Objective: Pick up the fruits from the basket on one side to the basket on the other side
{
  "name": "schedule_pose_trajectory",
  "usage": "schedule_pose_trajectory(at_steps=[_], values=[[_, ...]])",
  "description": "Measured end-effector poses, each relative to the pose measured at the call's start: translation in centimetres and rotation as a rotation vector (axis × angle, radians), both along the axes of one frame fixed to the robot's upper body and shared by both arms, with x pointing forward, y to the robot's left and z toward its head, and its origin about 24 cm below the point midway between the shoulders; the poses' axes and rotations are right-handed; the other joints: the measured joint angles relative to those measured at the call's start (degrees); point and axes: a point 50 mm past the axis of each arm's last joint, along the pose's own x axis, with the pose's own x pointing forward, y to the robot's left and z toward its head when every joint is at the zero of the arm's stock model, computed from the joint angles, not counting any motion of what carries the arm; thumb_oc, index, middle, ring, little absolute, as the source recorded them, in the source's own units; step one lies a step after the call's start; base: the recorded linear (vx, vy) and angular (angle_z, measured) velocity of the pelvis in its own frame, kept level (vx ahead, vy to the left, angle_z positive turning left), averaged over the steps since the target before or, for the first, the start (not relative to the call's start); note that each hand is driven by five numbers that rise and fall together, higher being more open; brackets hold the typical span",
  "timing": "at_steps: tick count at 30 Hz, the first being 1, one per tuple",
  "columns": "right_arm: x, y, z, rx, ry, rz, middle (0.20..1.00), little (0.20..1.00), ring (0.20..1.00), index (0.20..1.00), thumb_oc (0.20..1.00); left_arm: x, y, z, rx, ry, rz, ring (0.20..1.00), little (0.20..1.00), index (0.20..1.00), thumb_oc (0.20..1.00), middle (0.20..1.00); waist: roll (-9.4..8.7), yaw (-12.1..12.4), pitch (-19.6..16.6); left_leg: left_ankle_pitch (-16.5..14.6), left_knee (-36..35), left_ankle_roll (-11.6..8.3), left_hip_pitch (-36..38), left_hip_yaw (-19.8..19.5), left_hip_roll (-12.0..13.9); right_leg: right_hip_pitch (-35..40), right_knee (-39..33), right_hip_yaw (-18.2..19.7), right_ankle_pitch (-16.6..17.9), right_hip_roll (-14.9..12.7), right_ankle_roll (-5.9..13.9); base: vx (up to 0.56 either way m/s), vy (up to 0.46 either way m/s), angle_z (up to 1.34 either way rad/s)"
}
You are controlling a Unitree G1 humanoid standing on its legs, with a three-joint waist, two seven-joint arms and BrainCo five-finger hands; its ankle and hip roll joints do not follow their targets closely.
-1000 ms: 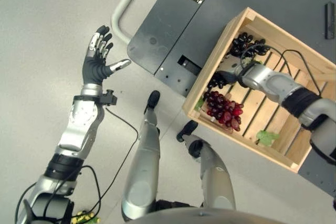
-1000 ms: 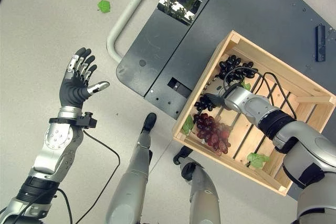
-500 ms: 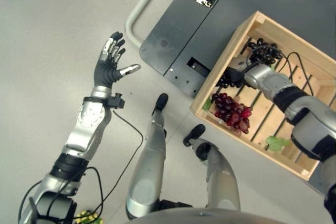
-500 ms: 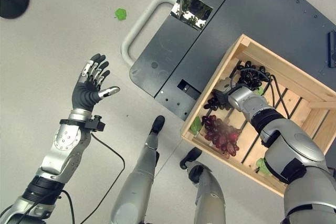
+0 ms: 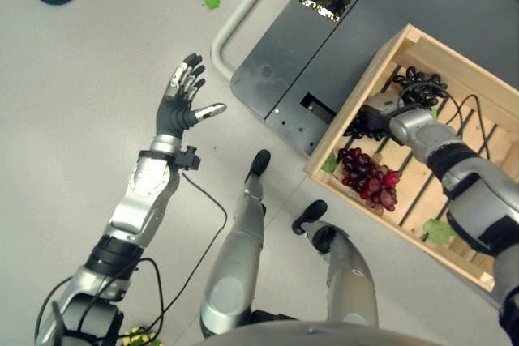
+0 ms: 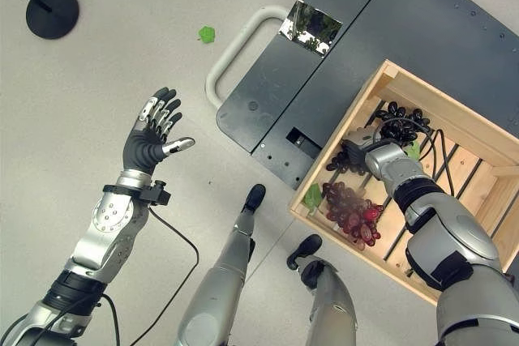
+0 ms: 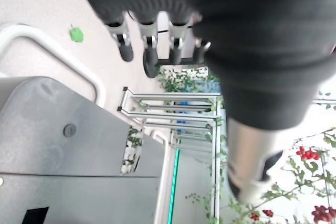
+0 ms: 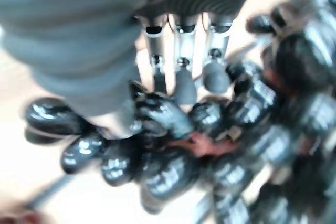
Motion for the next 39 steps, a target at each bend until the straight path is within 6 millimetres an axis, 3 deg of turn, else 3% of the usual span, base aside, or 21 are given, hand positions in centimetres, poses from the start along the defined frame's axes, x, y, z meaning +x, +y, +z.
schedule_pose_trajectory(at_steps=[1, 7, 17, 21, 27, 34, 39], values=[[-1.5, 0.3, 0.3, 0.128, 0.047, 0.054, 0.200, 0.200, 0.200, 0.200, 0.200, -0.2, 0.7, -0.1, -0.009, 0.002, 0.029, 1.000, 1.000, 1.000, 1.000, 1.000, -0.03, -0.1, 0.0, 0.2, 0.1, -0.02, 0.1, 0.1, 0.1, 0.2, 0.0, 0.0, 0.0, 0.1, 0.01, 0.00, -0.034, -0.03], [-3.5, 0.4, -0.6, 0.752, 0.297, 0.048, 0.200, 0.200, 0.200, 0.200, 0.200, -0.4, 1.5, -0.1, -0.003, 0.004, 0.023, 1.000, 1.000, 1.000, 1.000, 1.000, -0.46, -1.4, 0.2, 0.2, -1.0, 0.01, 4.9, 0.7, 0.8, 4.9, -1.6, 0.0, 0.0, 0.9, 0.00, 0.00, -0.012, -0.01], [-5.6, -0.6, -2.2, 1.153, 0.422, 0.004, 0.200, 0.200, 0.200, 0.200, 0.200, -1.0, 3.1, -0.5, 0.008, 0.029, 0.042, 1.000, 1.000, 1.000, 1.000, 1.000, -2.43, -1.1, 1.2, 0.5, -3.1, 0.09, 8.4, 0.9, 1.1, 8.0, -2.3, -0.3, 0.0, 1.0, 0.02, 0.00, 0.001, 0.02], [-5.7, -0.5, -1.5, 1.302, 0.391, 0.036, 0.200, 0.200, 0.200, 0.200, 0.200, -1.0, 3.3, -0.4, 0.004, 0.023, 0.050, 1.000, 1.000, 1.000, 1.000, 1.000, -2.47, -1.2, 1.2, 0.8, -3.5, 0.17, 9.1, 1.1, 0.9, 8.5, -2.4, -0.3, 0.0, 0.8, 0.10, 0.00, 0.000, 0.00], [-6.2, -0.2, -2.2, 1.652, 0.308, 0.035, 0.200, 0.200, 0.200, 0.200, 0.200, -1.3, 3.9, -0.6, -0.005, 0.027, 0.074, 1.000, 1.000, 1.000, 1.000, 1.000, -2.72, -2.7, 1.0, 0.7, -3.6, 0.22, 11.0, 1.7, 1.0, 10.8, -3.7, -0.3, 0.1, 0.9, 0.43, 0.00, 0.005, 0.00], [-7.3, -0.7, -3.0, 1.911, 0.199, 0.018, 0.200, 0.200, 0.200, 0.200, 0.200, -1.6, 4.8, -0.7, -0.028, 0.026, 0.114, 1.000, 1.000, 1.000, 1.000, 1.000, -2.82, -4.0, 0.9, 0.2, -3.7, 0.70, 12.9, 3.6, 1.2, 12.0, -4.0, 0.9, 0.4, 0.9, 0.57, 0.02, 0.025, -0.08], [-8.2, -0.8, -3.7, 1.962, 0.193, 0.000, 0.200, 0.200, 0.200, 0.200, 0.200, -1.9, 4.8, -1.4, -0.042, 0.048, 0.116, 1.000, 1.000, 1.000, 1.000, 1.000, -2.79, -4.5, -3.4, 0.0, -4.4, 0.76, 13.3, 4.7, 1.6, 12.0, -4.9, 1.6, 0.7, 1.2, 0.74, 0.01, 0.018, -0.10]])
